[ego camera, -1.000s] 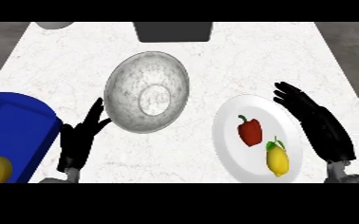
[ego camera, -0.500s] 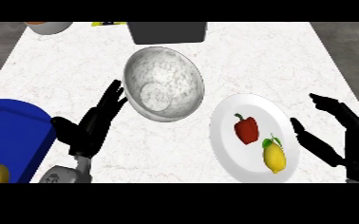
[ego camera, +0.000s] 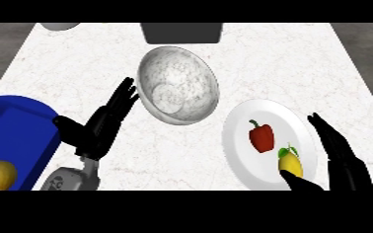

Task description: Pick the bell pepper from the plate and place it in the bowl

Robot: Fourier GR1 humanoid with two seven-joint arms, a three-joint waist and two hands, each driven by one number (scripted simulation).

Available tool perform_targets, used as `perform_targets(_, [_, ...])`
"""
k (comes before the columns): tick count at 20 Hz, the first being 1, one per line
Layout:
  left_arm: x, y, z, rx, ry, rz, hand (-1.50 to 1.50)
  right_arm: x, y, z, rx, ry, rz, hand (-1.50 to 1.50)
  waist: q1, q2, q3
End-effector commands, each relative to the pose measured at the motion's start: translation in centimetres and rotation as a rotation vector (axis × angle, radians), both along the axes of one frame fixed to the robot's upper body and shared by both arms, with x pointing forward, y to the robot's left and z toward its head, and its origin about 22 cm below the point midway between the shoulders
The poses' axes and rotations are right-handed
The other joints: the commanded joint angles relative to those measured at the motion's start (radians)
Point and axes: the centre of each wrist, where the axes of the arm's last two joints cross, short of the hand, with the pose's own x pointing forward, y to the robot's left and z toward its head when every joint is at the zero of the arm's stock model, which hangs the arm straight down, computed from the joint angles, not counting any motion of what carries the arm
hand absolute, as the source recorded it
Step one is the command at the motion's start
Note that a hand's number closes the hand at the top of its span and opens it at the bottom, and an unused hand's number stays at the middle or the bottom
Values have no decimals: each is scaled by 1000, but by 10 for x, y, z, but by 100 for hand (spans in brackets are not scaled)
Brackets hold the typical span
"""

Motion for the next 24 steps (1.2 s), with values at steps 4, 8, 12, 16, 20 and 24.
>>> perform_targets(4, [4, 3, 10, 1, -6, -33, 0, 2, 35, 27, -179, 240, -220, -150, 30, 6, 0])
perform_targets(8, [2, -8, 8, -13, 4, -39, 0, 21, 66, 57, -206, 405, -253, -150, 47, 8, 3])
perform_targets(12, [12, -11, 8, 0, -5, -38, 0, 48, 111, 64, -169, 526, -274, -150, 40, 11, 6])
perform_targets(16, [0, -2, 3, -14, 13, -48, 0, 66, 117, 61, -174, 619, -343, -150, 37, 8, 7])
perform_targets(20, [-1, -3, 17, -16, 5, -42, 0, 79, 111, 66, -165, 664, -367, -150, 29, 4, 8])
perform_targets(24, [6, -8, 12, -9, -19, -25, 0, 83, 116, 40, -206, 746, -407, -150, 20, 6, 7])
